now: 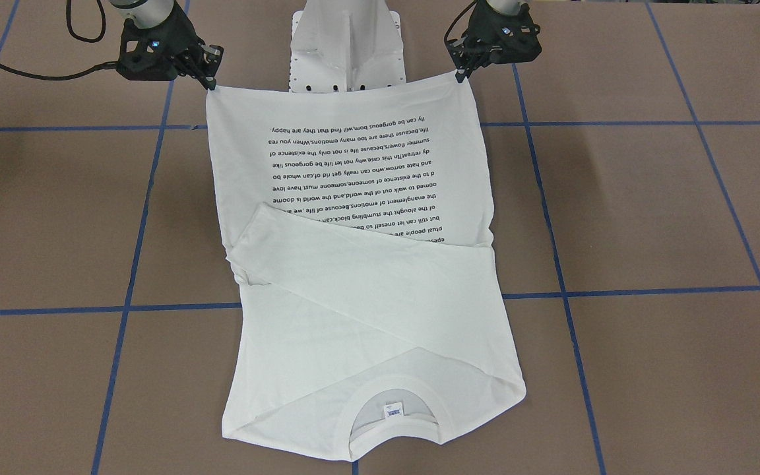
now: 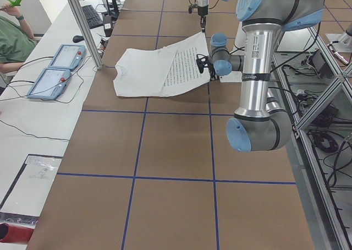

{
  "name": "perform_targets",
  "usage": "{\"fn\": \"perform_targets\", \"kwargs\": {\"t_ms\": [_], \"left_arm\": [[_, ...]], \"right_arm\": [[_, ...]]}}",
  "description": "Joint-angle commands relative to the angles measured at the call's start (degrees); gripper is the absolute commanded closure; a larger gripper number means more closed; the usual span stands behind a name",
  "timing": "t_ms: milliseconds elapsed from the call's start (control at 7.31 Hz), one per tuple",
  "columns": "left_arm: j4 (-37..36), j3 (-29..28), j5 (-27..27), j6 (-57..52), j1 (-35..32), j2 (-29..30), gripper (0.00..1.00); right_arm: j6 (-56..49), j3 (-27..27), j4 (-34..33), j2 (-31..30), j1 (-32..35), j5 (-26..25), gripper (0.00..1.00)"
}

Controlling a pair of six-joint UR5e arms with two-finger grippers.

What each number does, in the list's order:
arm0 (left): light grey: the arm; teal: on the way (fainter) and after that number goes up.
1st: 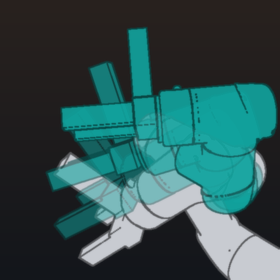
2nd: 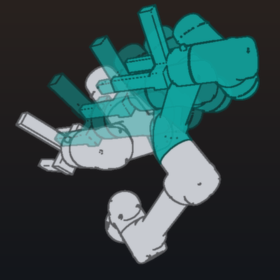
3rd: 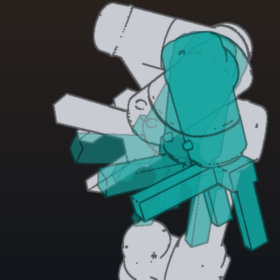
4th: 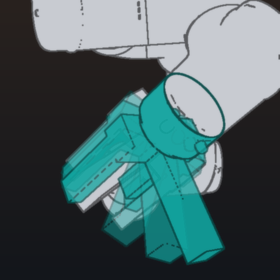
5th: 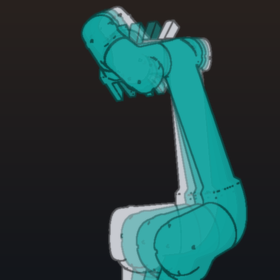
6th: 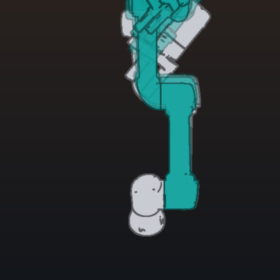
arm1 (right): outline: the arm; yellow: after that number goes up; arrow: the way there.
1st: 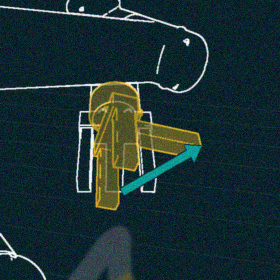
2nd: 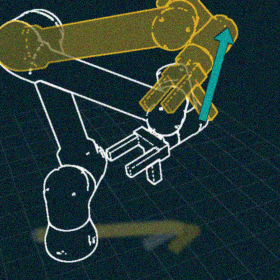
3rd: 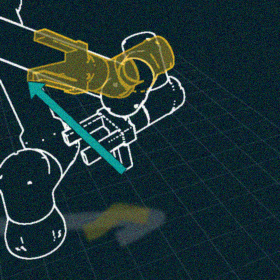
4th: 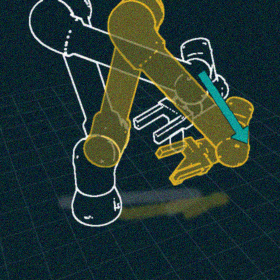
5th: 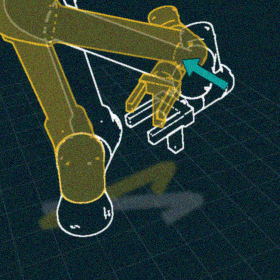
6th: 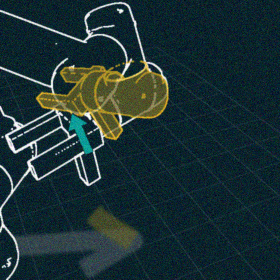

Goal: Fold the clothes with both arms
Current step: 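Lift the hem with both grippers and fold it toward the collar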

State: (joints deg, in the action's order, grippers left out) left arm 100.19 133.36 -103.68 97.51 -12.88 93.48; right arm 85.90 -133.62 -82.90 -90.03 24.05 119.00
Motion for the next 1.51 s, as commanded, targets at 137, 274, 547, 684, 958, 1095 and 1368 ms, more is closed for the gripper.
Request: {"fn": "perform_targets", "kwargs": {"t_ms": [137,274,547,684,958,1095,1368], "left_arm": [[-1.74,6.1,-5.01,0.84,4.26,-0.14,1.0],[-3.58,7.51,-5.65,0.84,3.83,-0.14,1.0],[-3.68,7.09,-5.84,0.49,1.99,0.91,1.0],[-3.68,6.39,-6.1,-0.29,-3.24,1.52,1.0],[-4.21,2.46,-12.37,-5.29,-17.02,5.46,1.0],[-4.3,-2.44,-16.0,-7.66,-23.62,10.53,1.0],[-4.3,-9.5,-16.56,-8.99,-28.06,15.13,1.0]], "right_arm": [[-0.12,-5.07,0.02,-3.83,0.21,12.46,1.0],[-0.12,-4.99,0.11,-3.66,1.16,12.49,1.0],[-3.95,-2.37,0.11,-0.43,9.56,12.49,1.0],[-8.94,0.09,0.11,0.9,12.66,12.49,1.0],[-10.49,6.66,0.11,7.28,18.72,12.58,1.0],[-10.58,12.01,0.11,12.55,21.45,12.49,1.0],[-11.28,20.38,0.19,20.66,26.21,11.71,1.0]]}}
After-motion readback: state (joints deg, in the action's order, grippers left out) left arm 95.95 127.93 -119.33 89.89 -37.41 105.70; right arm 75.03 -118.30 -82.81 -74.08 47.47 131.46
